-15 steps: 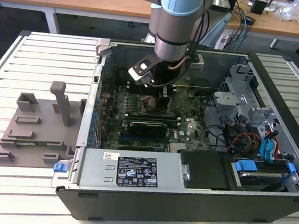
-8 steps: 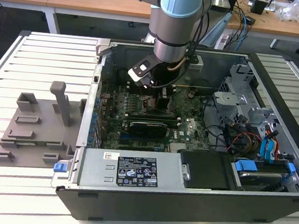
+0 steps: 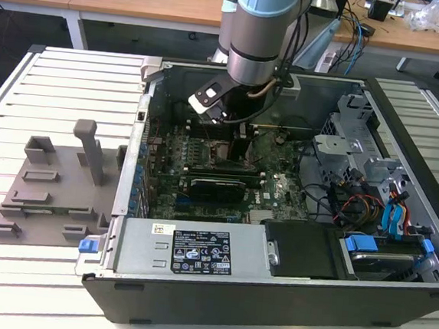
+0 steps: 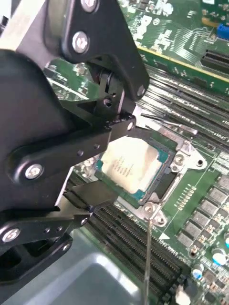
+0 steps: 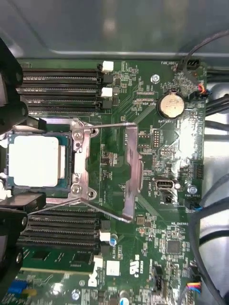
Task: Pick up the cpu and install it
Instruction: 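Place the cpu into insertion slot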
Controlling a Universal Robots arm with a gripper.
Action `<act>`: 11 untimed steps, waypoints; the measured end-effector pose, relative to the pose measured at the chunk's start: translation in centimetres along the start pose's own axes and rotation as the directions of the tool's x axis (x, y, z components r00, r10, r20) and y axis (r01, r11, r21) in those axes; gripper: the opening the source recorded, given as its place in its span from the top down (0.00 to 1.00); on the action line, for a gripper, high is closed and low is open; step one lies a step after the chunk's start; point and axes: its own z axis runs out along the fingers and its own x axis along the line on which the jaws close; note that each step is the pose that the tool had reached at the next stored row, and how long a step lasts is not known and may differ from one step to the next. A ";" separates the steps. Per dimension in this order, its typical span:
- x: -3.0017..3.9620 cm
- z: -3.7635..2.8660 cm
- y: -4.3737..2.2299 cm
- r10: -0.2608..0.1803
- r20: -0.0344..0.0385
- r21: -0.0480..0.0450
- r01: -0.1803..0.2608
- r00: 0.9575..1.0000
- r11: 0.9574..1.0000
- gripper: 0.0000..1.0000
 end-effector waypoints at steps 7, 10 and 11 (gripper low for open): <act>-0.06 -0.66 0.30 -0.001 -0.004 0.002 0.001 1.000 1.000 0.89; -0.10 -2.21 0.27 -0.001 -0.004 0.002 0.001 1.000 1.000 0.89; -0.11 -2.87 0.26 -0.001 -0.004 0.002 0.001 1.000 1.000 0.89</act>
